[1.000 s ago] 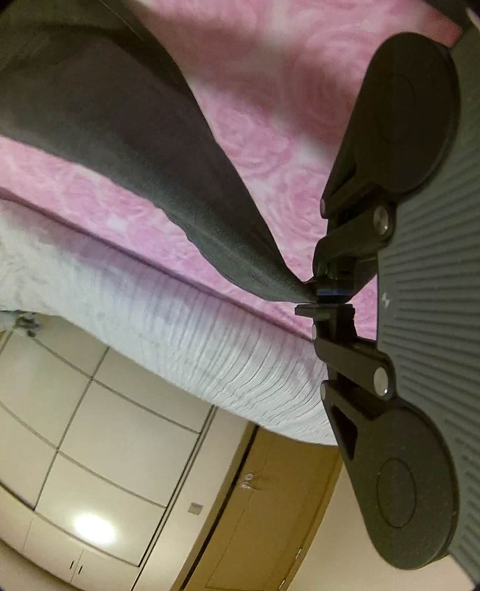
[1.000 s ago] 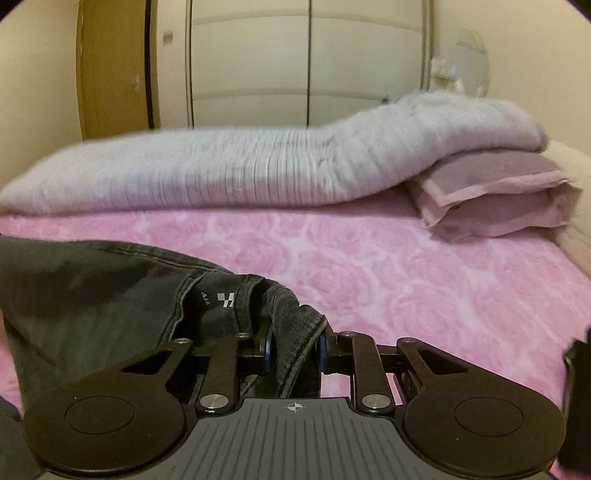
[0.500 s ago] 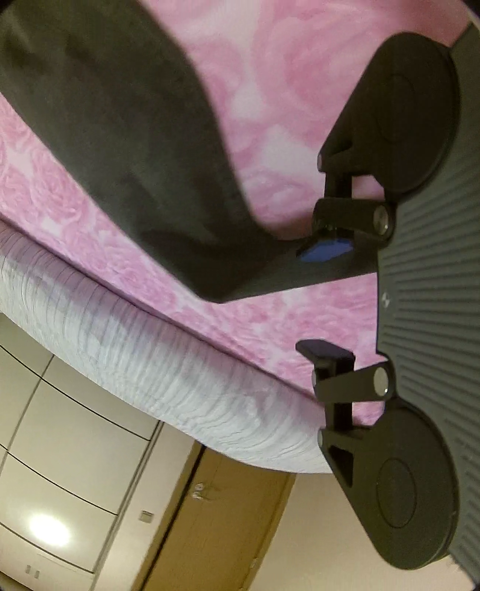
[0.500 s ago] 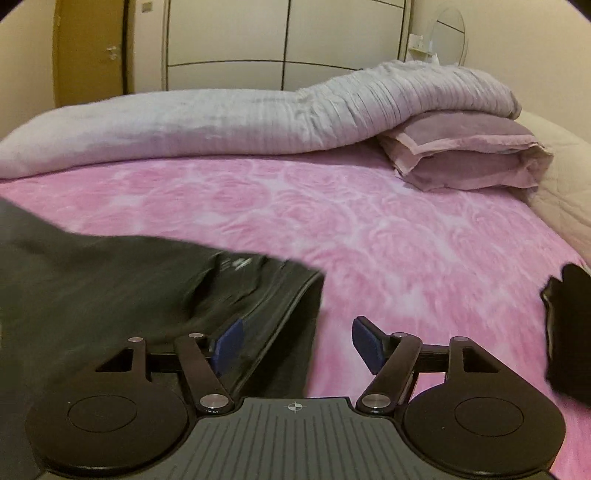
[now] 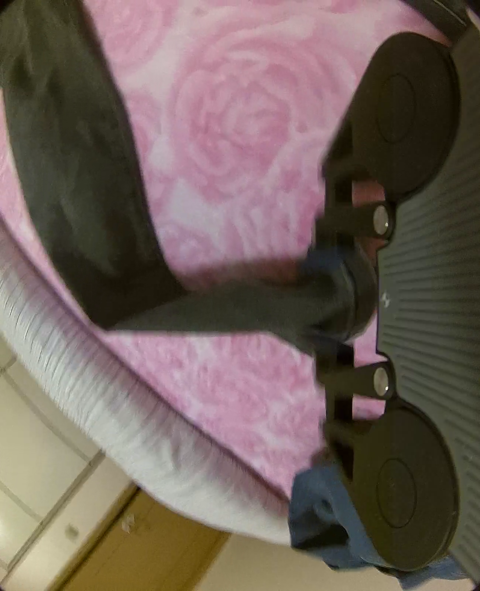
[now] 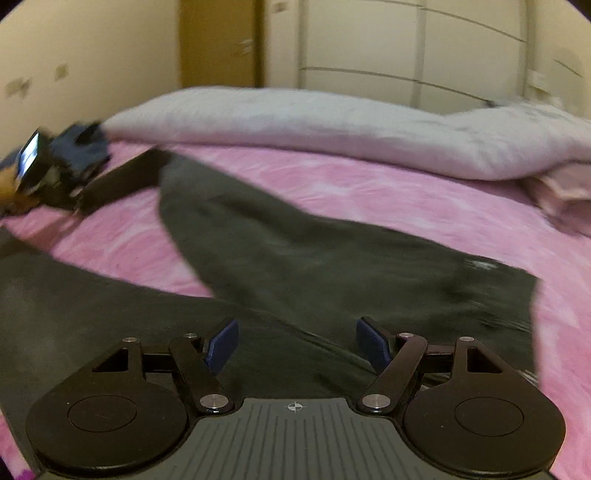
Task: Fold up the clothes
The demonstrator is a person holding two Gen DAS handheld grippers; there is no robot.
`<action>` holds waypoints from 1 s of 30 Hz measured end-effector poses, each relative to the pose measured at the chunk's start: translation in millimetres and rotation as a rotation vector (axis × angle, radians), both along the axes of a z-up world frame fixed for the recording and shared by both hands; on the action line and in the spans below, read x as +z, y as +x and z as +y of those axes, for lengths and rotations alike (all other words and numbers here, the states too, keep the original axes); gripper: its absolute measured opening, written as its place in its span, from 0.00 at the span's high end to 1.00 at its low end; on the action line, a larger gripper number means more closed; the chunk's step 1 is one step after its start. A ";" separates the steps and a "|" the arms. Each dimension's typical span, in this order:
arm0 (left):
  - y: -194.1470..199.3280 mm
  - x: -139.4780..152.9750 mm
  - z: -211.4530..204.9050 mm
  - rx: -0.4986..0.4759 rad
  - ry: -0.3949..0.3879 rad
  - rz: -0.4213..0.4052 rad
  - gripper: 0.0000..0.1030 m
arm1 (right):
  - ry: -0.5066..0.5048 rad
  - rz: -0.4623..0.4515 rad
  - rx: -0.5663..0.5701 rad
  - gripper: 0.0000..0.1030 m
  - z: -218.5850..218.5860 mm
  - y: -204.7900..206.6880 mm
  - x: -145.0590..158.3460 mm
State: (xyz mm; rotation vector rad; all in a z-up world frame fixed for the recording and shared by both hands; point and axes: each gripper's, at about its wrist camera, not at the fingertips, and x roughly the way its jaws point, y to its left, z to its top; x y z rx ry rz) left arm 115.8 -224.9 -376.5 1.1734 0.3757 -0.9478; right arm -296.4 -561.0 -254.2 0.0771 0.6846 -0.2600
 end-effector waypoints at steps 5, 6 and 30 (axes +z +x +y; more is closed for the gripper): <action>32.6 38.8 14.8 -0.027 0.000 -0.192 0.88 | -0.062 0.043 0.108 0.28 21.7 51.5 -14.2; 43.7 49.3 20.8 0.001 -0.023 -0.221 0.83 | -0.071 0.048 0.130 0.28 26.4 59.3 -16.1; 52.5 -48.7 43.6 -0.306 0.192 -0.606 0.86 | -0.202 0.228 0.317 0.28 46.2 178.4 -58.0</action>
